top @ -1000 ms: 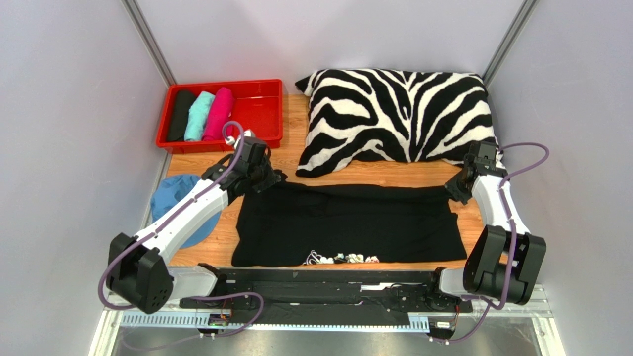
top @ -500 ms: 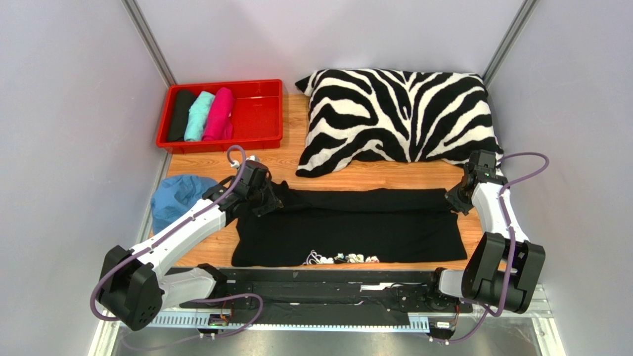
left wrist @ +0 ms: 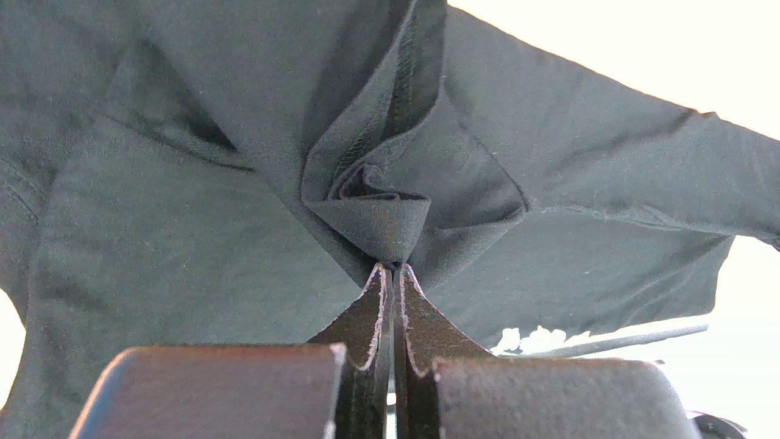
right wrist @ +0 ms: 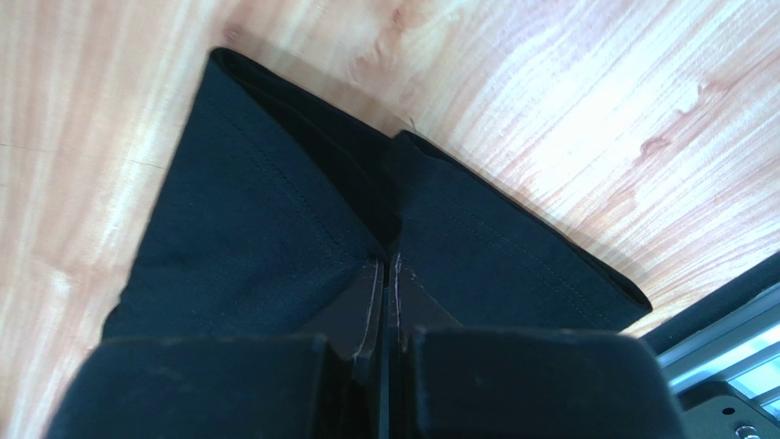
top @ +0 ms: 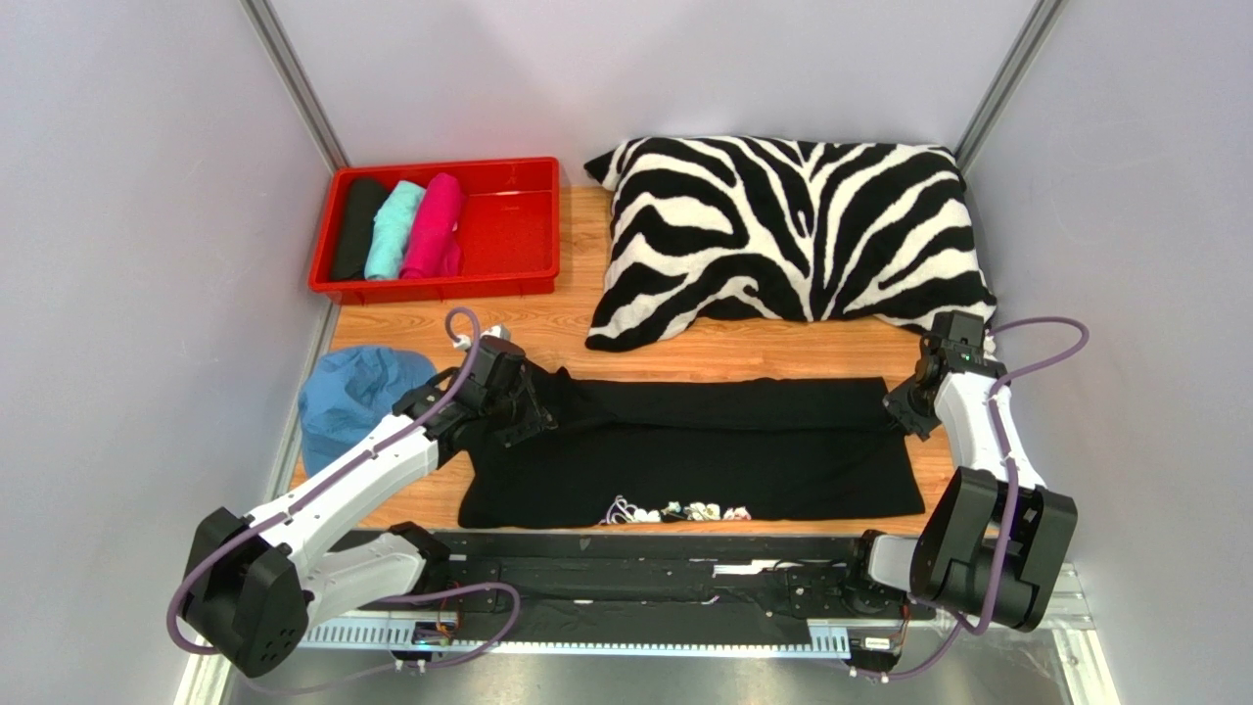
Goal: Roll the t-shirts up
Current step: Fold the T-shirt at the center of the board.
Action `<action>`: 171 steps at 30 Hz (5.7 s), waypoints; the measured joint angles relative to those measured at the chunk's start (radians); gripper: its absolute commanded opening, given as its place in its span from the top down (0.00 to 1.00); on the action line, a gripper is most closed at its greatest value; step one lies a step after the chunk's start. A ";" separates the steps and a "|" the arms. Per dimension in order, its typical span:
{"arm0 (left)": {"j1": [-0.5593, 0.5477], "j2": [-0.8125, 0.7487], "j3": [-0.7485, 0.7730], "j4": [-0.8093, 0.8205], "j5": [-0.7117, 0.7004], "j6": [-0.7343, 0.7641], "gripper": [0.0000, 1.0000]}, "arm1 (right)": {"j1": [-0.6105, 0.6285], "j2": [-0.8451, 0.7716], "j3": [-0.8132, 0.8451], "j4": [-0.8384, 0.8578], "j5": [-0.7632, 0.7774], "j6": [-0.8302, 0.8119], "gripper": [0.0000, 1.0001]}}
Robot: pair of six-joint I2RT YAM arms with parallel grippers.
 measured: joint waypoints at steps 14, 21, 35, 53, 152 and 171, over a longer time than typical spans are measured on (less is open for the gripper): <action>0.000 0.013 -0.118 0.052 0.085 -0.050 0.81 | -0.008 -0.017 -0.063 0.005 -0.031 0.000 0.59; 0.000 -0.027 -0.095 0.005 0.069 -0.028 0.51 | -0.008 -0.128 -0.059 -0.013 -0.088 -0.016 0.46; 0.013 0.357 0.413 -0.122 -0.198 0.154 0.47 | 0.358 -0.065 0.000 0.102 -0.187 -0.021 0.46; -0.036 0.570 0.440 -0.202 -0.248 0.156 0.84 | 0.498 0.060 -0.002 0.275 -0.263 0.019 0.48; 0.117 0.391 0.246 -0.200 -0.058 0.258 1.00 | 1.586 0.663 0.526 0.364 0.397 0.229 0.37; 0.124 0.391 0.246 -0.213 -0.053 0.265 1.00 | 1.588 0.731 0.568 0.314 0.420 0.229 0.97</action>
